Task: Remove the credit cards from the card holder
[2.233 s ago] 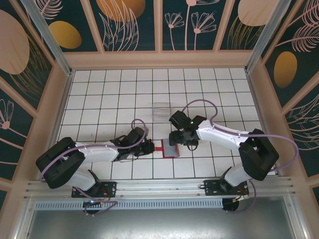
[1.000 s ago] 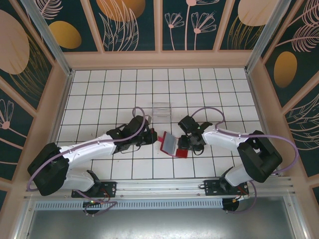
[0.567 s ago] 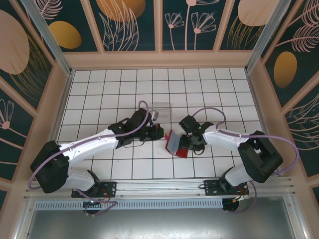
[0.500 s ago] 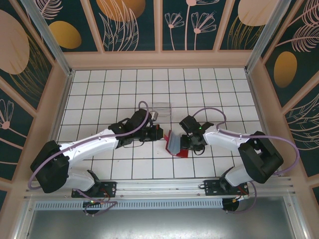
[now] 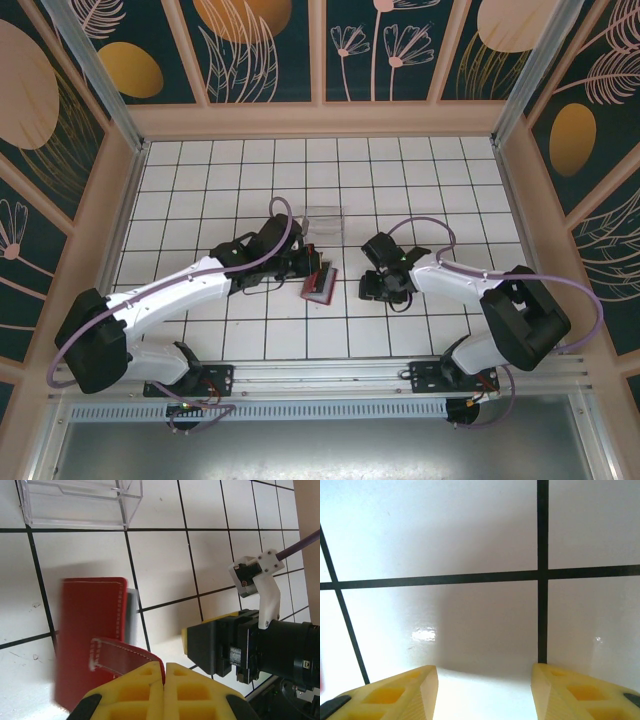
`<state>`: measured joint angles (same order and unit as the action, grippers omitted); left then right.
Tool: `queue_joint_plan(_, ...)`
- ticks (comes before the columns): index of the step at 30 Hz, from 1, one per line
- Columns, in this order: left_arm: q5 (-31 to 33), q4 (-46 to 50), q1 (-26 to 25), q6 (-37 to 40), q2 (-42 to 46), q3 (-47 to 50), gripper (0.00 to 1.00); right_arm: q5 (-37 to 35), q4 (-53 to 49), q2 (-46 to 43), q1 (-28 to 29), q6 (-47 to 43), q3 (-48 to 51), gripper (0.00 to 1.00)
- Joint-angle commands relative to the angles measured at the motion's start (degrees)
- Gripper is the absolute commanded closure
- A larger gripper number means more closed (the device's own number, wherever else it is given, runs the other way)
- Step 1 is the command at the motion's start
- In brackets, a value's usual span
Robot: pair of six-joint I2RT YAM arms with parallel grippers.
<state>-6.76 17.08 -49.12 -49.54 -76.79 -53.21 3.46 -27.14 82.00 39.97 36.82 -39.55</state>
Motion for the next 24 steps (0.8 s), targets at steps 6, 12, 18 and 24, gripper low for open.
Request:
queue_joint_plan(6, -2.5, -1.0, 0.1, 0.8, -1.6, -1.1, 1.0, 3.2, 3.3, -0.1, -0.2, 1.1, 0.8, 0.47)
queue_joint_plan(12, -2.2, -0.6, 0.1, 0.8, -1.0, -1.4, 1.0, 5.1, 4.6, -2.0, 0.5, 2.7, -0.1, 0.47)
queue_joint_plan(18, 3.7, 4.8, 0.2, 0.2, 2.0, 1.6, 1.0, 7.9, 7.0, -0.5, 3.2, 3.9, -4.1, 0.49)
queue_joint_plan(24, 13.7, 12.8, 0.3, 0.2, 4.4, 3.4, 1.0, 11.2, 9.8, 5.0, 6.2, 4.0, -10.2, 0.66)
